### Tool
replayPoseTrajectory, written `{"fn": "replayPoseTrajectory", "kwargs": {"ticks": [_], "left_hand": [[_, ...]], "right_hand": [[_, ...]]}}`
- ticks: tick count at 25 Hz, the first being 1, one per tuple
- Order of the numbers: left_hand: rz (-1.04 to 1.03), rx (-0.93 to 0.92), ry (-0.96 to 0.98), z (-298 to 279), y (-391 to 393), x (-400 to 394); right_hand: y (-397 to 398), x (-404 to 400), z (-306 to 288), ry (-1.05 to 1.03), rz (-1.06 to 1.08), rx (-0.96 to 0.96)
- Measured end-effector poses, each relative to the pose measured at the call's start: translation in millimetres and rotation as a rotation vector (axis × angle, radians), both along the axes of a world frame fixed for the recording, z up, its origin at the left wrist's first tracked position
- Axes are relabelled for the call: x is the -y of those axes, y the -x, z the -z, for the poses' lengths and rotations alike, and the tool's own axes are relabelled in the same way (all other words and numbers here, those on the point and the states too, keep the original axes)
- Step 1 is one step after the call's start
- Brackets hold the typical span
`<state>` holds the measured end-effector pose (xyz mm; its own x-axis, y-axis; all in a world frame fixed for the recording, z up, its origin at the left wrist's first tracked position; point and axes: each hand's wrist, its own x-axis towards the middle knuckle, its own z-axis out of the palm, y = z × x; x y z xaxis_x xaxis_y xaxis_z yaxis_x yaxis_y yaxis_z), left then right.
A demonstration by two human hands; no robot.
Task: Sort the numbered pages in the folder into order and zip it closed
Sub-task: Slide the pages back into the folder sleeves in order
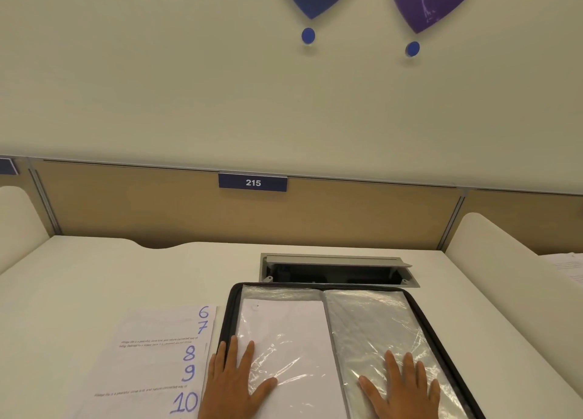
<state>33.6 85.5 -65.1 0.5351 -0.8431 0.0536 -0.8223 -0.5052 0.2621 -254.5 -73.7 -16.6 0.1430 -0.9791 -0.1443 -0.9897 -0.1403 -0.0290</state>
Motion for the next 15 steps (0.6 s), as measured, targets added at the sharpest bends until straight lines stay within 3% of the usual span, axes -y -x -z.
{"fn": "replayPoseTrajectory", "kwargs": {"ticks": [5, 8, 15], "left_hand": [[-0.042, 0.017, 0.147, -22.9, -11.6, -8.8], [-0.003, 0.078, 0.168, -38.8, -44.6, -23.3], [-0.01, 0.166, 0.05, -27.9, -123.8, -63.5]], "right_hand": [[-27.1, 8.1, -33.5, 0.042, 0.067, 0.188], [-82.5, 5.7, -39.5, 0.145, -0.143, 0.317], [-228.2, -28.5, -46.7, -0.053, -0.54, 0.543]]}}
